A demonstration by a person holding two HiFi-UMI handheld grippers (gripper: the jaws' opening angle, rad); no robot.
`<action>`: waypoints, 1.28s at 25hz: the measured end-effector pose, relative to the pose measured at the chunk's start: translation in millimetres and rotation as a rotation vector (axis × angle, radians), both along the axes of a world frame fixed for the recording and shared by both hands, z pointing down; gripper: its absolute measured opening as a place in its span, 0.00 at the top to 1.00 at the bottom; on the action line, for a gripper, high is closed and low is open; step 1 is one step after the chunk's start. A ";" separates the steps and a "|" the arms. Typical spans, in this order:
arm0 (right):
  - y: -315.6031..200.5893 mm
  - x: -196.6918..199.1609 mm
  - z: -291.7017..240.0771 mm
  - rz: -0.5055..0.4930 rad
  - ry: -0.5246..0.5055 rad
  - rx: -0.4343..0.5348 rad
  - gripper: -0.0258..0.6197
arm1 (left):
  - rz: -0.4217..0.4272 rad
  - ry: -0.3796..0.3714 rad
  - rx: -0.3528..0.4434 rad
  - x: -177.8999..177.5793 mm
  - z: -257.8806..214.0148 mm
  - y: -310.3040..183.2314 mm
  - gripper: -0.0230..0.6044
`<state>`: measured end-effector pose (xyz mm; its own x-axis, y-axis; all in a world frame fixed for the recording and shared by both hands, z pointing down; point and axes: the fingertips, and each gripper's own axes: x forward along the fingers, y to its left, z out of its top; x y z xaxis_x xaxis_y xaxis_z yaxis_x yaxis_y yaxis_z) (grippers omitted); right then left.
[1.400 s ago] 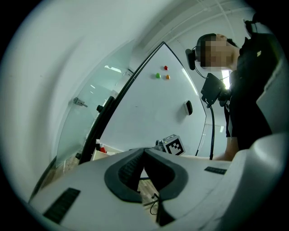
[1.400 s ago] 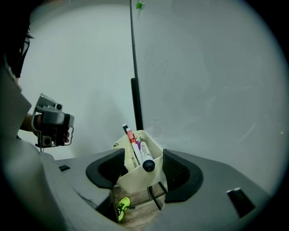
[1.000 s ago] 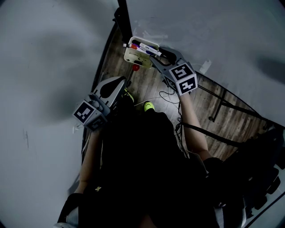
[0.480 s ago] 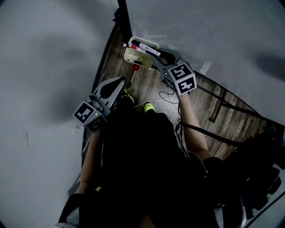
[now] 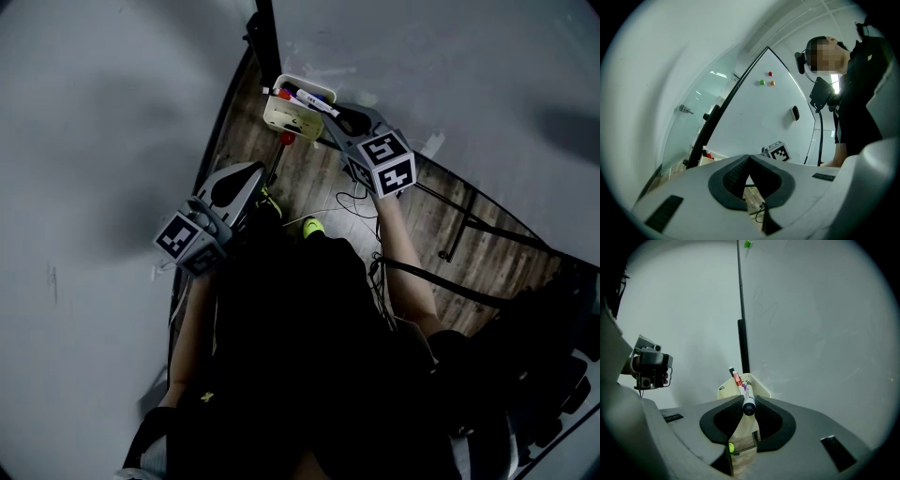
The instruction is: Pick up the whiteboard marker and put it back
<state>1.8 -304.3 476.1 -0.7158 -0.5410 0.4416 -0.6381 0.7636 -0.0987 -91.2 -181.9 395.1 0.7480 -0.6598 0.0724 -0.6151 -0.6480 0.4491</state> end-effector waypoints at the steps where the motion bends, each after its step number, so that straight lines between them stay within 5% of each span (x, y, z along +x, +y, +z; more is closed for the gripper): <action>1: 0.3 0.7 -0.5 0.001 0.000 0.003 0.84 | -0.001 -0.001 0.002 -0.5 -0.2 0.6 0.96; 32: 27.0 17.4 -61.7 -0.003 -0.071 0.074 0.84 | 0.005 -0.011 0.034 16.9 8.0 1.5 0.96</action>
